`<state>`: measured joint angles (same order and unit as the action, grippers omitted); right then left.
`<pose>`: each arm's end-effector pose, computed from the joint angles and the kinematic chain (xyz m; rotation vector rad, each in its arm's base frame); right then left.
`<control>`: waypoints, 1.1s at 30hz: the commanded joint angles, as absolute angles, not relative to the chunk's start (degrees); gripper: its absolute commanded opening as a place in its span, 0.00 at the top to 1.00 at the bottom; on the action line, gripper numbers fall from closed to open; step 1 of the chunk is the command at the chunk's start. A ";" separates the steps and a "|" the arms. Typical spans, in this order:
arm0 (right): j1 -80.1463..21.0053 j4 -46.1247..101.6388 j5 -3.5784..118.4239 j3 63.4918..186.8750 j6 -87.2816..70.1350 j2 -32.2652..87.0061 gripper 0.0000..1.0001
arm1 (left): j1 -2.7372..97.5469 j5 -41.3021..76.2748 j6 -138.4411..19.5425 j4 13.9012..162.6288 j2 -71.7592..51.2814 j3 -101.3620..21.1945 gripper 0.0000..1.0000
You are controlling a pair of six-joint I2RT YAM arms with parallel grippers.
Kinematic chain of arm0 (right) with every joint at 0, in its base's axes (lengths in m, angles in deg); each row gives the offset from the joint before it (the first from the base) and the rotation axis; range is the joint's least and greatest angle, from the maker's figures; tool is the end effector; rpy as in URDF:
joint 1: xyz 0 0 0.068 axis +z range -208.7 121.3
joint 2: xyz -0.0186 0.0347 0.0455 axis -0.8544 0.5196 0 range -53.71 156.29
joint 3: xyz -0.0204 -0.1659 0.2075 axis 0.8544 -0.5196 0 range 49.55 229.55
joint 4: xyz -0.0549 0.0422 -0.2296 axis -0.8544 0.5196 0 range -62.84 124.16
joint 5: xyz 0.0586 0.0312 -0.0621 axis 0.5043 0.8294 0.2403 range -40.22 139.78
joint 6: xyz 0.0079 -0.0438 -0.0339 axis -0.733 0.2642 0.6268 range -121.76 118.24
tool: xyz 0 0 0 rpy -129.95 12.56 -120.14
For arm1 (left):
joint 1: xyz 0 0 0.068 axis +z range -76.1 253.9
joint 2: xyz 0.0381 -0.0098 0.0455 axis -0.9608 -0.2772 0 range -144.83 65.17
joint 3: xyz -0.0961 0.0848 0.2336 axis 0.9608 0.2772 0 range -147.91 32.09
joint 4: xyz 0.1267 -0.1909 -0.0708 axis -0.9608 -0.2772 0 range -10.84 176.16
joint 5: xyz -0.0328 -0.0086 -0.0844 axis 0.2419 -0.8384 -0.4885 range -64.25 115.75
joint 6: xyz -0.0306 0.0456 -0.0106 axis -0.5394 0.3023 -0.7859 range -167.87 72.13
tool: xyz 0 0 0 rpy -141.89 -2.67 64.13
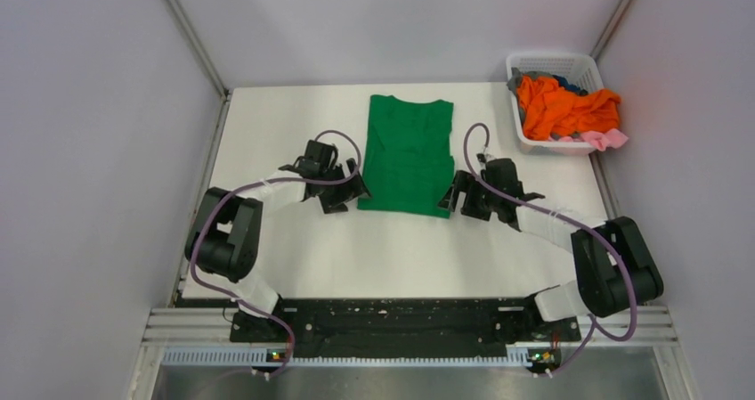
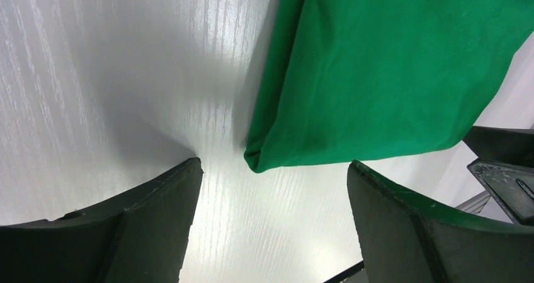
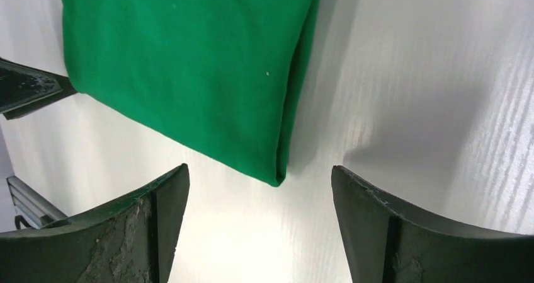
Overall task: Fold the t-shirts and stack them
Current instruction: Grab one side of the 2/3 rectangular tshirt with both arms
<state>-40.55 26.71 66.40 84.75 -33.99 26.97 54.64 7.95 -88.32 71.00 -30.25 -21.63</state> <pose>0.2389 0.0900 0.1730 0.1531 2.4441 0.7536 0.2891 -0.1136 0.1742 -0.3713 2.6670 -0.7636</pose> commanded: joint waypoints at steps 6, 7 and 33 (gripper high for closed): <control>-37.80 24.78 65.61 85.56 -37.20 30.93 0.35 | 53.43 7.27 -90.22 75.61 -34.31 -20.93 0.41; -37.53 25.00 65.20 85.72 -37.41 31.60 0.38 | 53.29 7.15 -90.34 75.80 -34.76 -21.04 0.46; -31.31 45.25 69.19 80.50 -35.56 12.51 1.00 | 45.06 11.65 -95.57 71.28 -10.02 -3.96 1.00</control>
<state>-32.50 35.54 65.40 82.76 -36.70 23.52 48.34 8.51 -92.64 75.75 -21.24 -8.12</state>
